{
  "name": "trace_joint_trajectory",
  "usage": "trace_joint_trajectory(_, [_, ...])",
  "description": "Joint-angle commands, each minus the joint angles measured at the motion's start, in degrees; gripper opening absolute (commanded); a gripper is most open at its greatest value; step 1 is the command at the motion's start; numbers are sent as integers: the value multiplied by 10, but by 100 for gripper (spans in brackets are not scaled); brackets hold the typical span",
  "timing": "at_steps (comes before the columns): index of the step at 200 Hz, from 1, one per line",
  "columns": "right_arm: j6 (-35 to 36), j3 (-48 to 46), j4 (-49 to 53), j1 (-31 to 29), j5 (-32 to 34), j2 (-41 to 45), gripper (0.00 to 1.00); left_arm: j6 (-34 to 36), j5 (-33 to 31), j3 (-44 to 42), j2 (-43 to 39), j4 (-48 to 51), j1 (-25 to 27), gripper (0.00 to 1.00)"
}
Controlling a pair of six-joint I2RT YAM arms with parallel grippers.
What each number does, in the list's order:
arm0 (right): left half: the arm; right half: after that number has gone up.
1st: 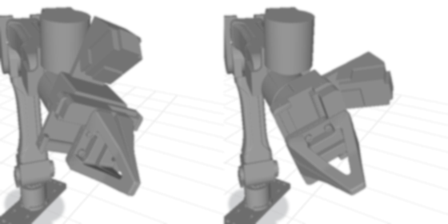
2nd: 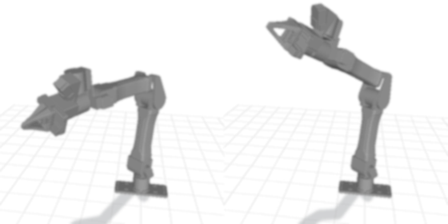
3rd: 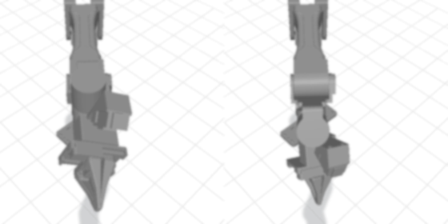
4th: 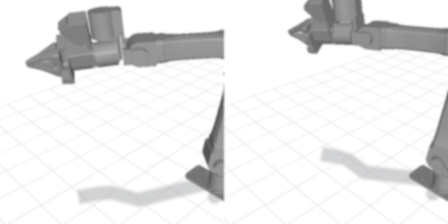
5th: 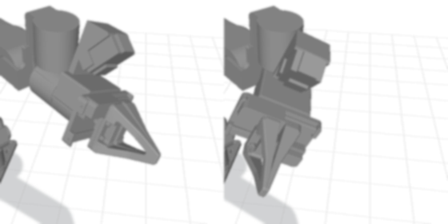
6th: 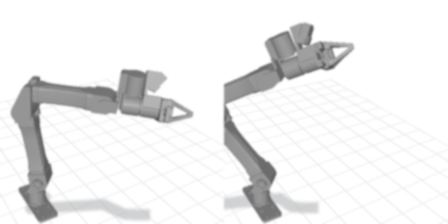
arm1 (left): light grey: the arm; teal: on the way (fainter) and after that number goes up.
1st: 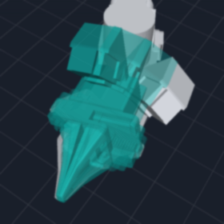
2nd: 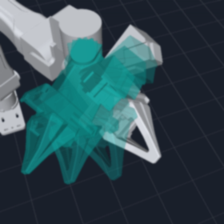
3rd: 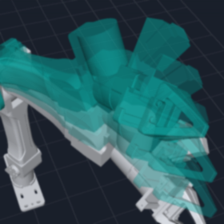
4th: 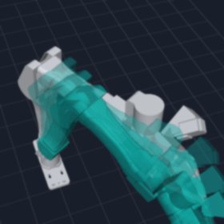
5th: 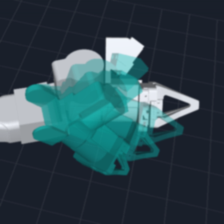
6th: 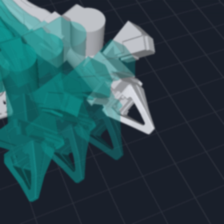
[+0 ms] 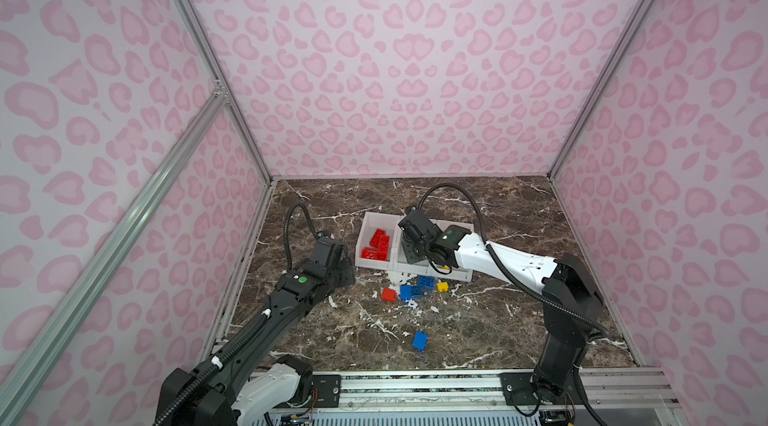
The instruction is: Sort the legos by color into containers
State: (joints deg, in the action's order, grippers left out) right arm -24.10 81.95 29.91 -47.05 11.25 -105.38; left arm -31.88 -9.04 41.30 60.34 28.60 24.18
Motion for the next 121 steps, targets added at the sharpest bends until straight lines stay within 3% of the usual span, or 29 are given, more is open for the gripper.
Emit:
trace_joint_trajectory(1, [15, 9, 6, 13, -20, -24, 30, -12, 14, -8, -6, -5, 0, 62])
trace_joint_trajectory(22, [11, 12, -3, 17, -29, -32, 48, -16, 22, -14, -12, -7, 1, 62])
trace_joint_trajectory(37, [8, 11, -7, 18, -32, -30, 55, -18, 23, -17, -13, -7, 1, 62])
trace_joint_trajectory(121, [6, -7, -8, 19, -28, 1, 57, -19, 31, -18, -7, -9, 4, 62])
